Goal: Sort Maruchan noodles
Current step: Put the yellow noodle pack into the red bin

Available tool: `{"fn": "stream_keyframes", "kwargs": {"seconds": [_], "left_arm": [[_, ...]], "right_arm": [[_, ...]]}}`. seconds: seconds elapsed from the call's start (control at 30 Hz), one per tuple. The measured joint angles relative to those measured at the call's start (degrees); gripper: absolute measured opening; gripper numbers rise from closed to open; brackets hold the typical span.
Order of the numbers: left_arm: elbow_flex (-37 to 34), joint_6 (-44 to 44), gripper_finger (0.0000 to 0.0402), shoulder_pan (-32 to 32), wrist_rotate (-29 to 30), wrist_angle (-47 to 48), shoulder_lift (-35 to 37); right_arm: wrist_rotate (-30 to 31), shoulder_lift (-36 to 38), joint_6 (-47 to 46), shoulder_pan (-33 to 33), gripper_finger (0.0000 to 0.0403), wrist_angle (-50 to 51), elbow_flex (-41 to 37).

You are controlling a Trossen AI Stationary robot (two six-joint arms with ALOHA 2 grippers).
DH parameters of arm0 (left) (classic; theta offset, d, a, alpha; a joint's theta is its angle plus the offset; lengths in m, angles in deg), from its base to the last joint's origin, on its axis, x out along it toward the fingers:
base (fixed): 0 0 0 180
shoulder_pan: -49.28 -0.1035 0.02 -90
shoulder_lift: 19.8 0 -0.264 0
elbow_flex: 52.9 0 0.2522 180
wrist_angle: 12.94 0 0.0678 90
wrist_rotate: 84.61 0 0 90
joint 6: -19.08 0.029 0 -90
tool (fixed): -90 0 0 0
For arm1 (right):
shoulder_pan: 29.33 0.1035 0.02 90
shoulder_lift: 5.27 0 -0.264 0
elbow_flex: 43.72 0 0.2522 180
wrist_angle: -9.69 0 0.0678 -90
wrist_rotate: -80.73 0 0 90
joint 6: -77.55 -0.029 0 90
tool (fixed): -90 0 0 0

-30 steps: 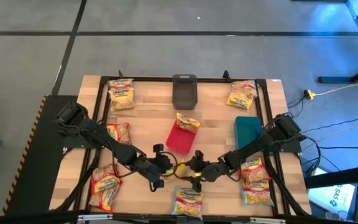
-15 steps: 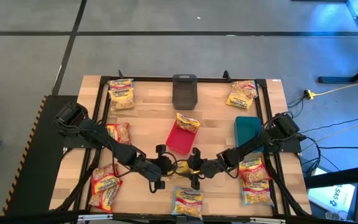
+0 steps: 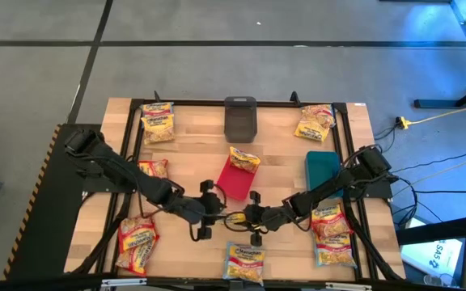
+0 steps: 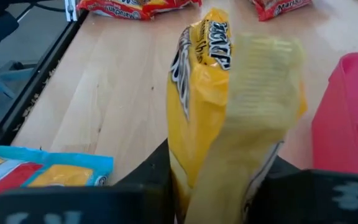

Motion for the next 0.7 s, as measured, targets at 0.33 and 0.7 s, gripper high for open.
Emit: {"fn": "stream_keyframes", "kwargs": {"seconds": [0.33,0.7], "left_arm": [[-0.1,-1.8,0.0180,-2.7,-7.9,0.1,-2.3],[-0.1,0.0,0.0180,-2.9,-3.4,-6.1,-2.1]], "right_arm": [[0.0,0.0,2.5,0.0,0.0089,-1.1,0.0],[0.0,0.0,3.0,0.0,0.0092,-1.4,0.0]]}}
